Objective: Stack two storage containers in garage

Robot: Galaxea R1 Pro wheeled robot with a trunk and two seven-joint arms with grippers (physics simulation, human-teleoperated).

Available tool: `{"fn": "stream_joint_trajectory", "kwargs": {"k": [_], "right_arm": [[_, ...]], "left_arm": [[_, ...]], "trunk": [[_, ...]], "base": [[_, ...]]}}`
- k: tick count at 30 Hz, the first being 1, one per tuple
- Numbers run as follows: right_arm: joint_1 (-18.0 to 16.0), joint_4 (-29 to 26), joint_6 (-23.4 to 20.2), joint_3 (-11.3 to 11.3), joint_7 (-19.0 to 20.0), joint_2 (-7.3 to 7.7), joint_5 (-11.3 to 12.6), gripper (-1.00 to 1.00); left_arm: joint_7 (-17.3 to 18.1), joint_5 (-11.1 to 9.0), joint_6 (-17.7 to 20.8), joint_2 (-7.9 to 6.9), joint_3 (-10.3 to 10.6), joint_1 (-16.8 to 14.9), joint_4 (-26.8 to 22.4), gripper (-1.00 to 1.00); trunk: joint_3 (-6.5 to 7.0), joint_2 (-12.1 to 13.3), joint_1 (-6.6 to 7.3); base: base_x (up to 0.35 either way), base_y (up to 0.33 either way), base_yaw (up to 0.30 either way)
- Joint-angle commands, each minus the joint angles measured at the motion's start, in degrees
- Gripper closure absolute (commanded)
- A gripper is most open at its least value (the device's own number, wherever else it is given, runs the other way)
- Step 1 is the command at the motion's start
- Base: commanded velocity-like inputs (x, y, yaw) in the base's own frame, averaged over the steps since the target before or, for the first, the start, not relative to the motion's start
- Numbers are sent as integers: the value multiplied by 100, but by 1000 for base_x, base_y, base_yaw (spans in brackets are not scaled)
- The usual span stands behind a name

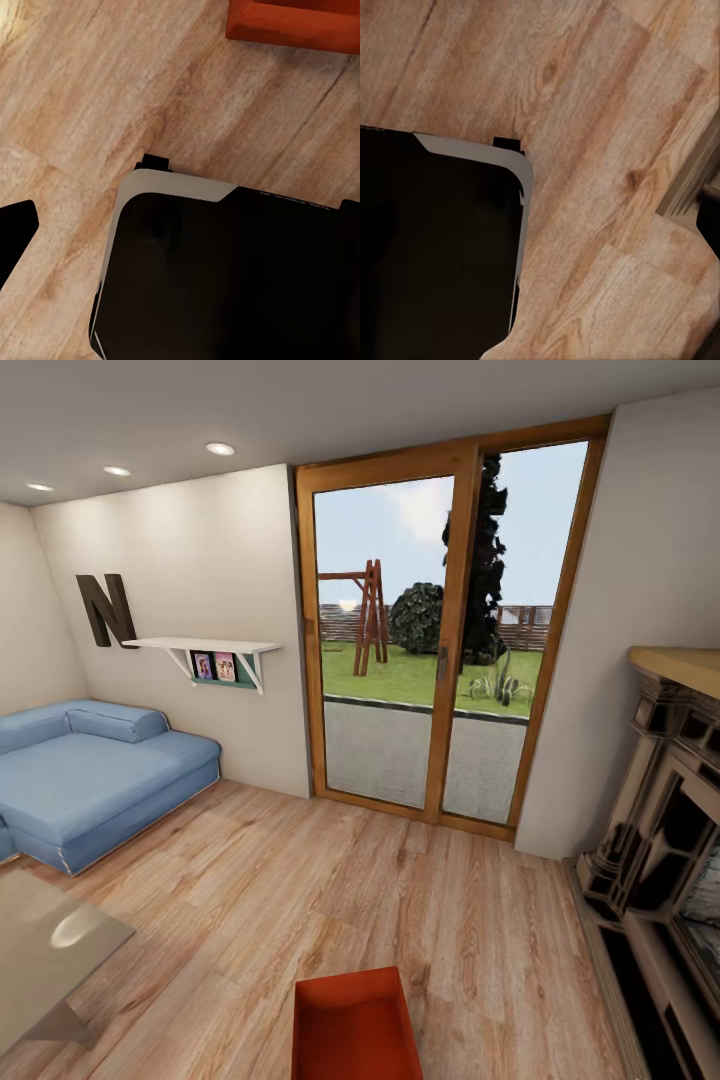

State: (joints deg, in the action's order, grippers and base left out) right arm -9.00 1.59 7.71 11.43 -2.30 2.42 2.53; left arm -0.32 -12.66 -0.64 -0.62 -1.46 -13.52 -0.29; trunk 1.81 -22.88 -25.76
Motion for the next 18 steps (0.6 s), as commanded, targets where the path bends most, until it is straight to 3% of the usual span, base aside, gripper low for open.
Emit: {"fn": "stream_joint_trajectory", "kwargs": {"k": [1, 18], "right_arm": [[-5, 17, 28, 47, -13, -4, 25, -100], [-5, 17, 29, 56, -22, 20, 28, -100]], "left_arm": [[-3, -24, -7, 0, -12, -1, 2, -100], [-4, -24, -7, 0, -12, -1, 2, -100]], "trunk": [[-2, -4, -2], [-126, -4, -2]], "base": [[0, 0, 0], [0, 0, 0]]}}
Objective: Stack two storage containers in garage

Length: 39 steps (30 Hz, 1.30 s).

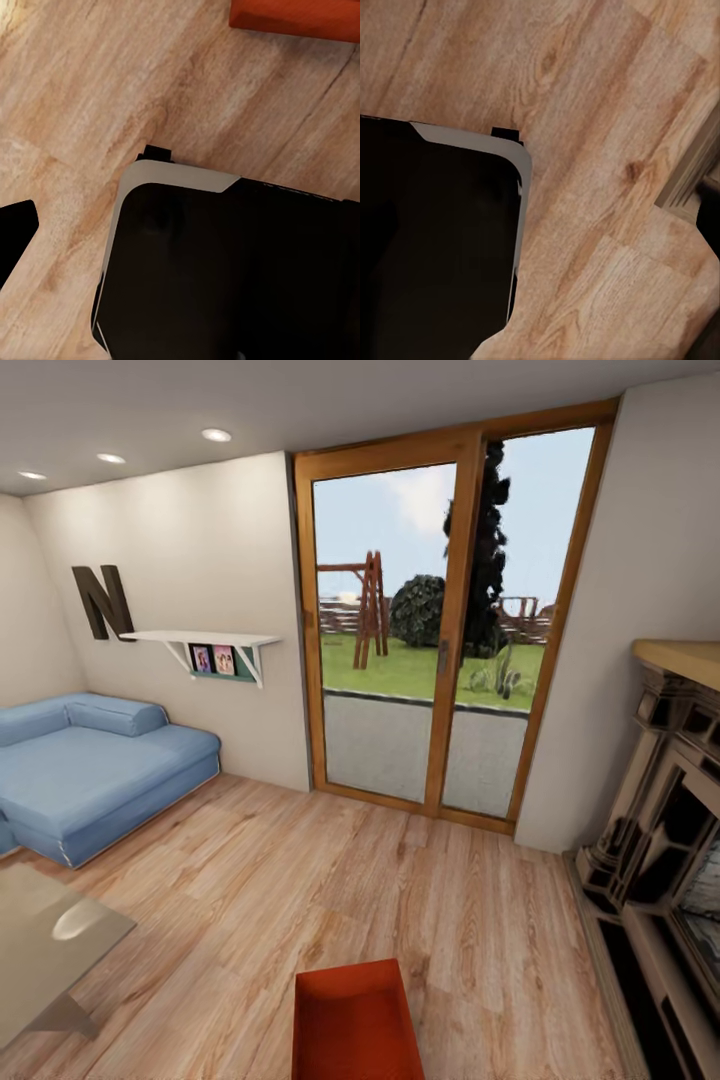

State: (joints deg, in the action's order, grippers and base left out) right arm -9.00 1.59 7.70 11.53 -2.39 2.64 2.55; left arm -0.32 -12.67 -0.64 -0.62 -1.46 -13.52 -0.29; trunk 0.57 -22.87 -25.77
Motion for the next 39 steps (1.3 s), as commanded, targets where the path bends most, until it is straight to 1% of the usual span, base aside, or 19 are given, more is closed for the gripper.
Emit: {"fn": "stream_joint_trajectory", "kwargs": {"k": [1, 39], "right_arm": [[-5, 17, 30, 48, -12, -1, 26, -100], [-5, 17, 30, 33, -13, -8, 47, -100]], "left_arm": [[-3, -23, -7, 0, -12, -1, 2, -100], [-3, -21, -7, 3, -12, -1, 2, -100]], "trunk": [[-12, -4, -2], [-365, -4, -2]], "base": [[0, 0, 0], [0, 0, 0]]}}
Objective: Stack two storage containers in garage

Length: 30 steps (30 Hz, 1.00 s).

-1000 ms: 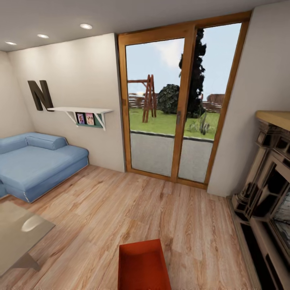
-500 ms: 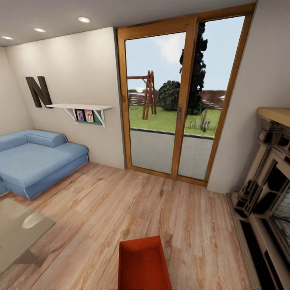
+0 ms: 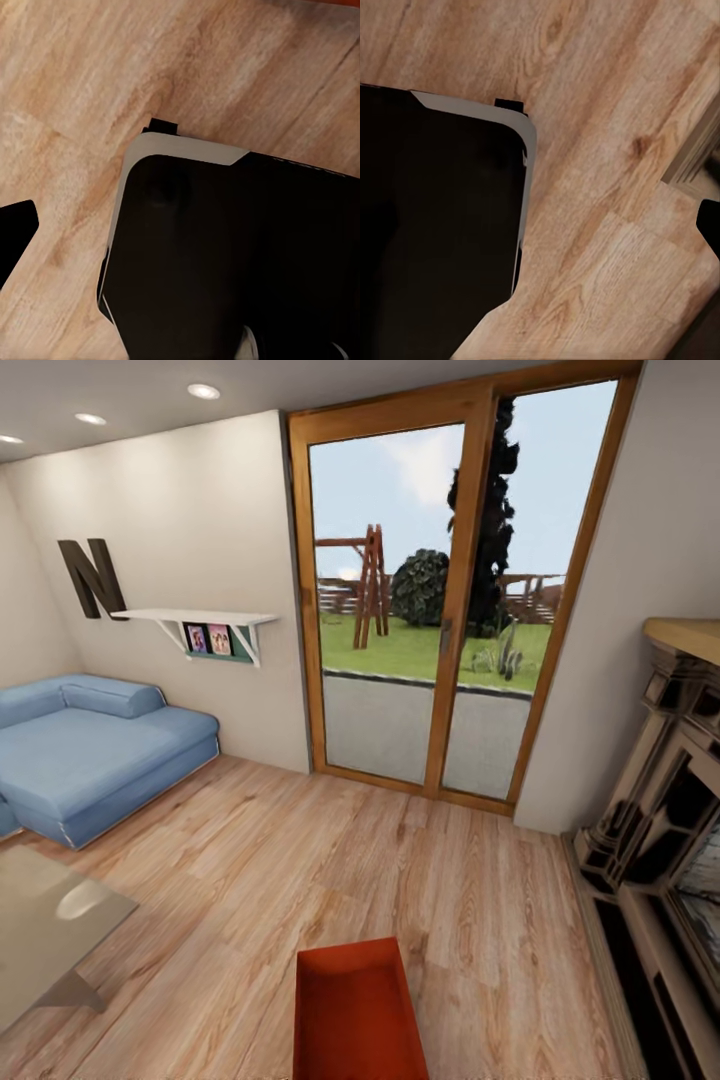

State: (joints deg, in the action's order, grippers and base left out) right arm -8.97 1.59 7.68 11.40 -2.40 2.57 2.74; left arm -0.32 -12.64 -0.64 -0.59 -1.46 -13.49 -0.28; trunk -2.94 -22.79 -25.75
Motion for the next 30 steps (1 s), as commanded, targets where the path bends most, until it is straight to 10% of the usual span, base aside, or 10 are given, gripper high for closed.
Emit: {"fn": "stream_joint_trajectory", "kwargs": {"k": [1, 30], "right_arm": [[-8, 17, 31, 46, -14, -2, 27, -100], [-8, 17, 23, 72, -8, -5, -9, -100]], "left_arm": [[-3, -24, -7, 2, -12, -4, 2, -100], [-3, -19, -7, -3, -8, -4, 2, -100]], "trunk": [[-22, -13, -3], [-292, -13, -3]], "base": [[0, 0, 0], [0, 0, 0]]}}
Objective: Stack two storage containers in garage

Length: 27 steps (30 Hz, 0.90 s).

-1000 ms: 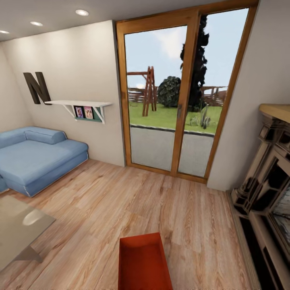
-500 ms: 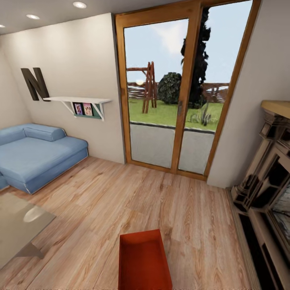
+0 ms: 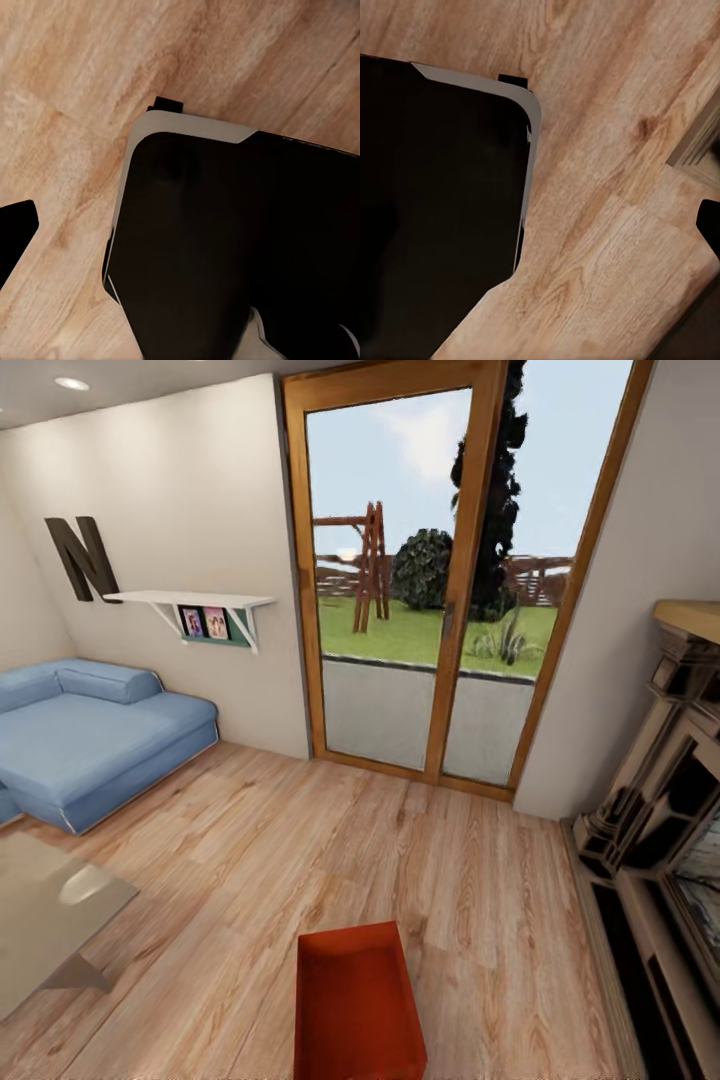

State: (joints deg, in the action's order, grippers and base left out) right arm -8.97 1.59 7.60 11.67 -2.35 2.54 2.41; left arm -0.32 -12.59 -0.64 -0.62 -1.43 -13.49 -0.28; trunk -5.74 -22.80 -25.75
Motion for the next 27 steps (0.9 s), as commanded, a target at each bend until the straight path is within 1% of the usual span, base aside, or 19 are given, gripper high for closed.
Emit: {"fn": "stream_joint_trajectory", "kwargs": {"k": [1, 27], "right_arm": [[-8, 17, 31, 45, -13, -1, 24, -100], [-8, 17, 5, 46, -20, 10, 23, -100]], "left_arm": [[-3, -24, -7, 0, -12, -4, 2, -100], [-8, -30, -7, -7, -13, -4, 2, -100]], "trunk": [[-22, -12, -3], [-263, -12, -3]], "base": [[0, 0, 0], [0, 0, 0]]}}
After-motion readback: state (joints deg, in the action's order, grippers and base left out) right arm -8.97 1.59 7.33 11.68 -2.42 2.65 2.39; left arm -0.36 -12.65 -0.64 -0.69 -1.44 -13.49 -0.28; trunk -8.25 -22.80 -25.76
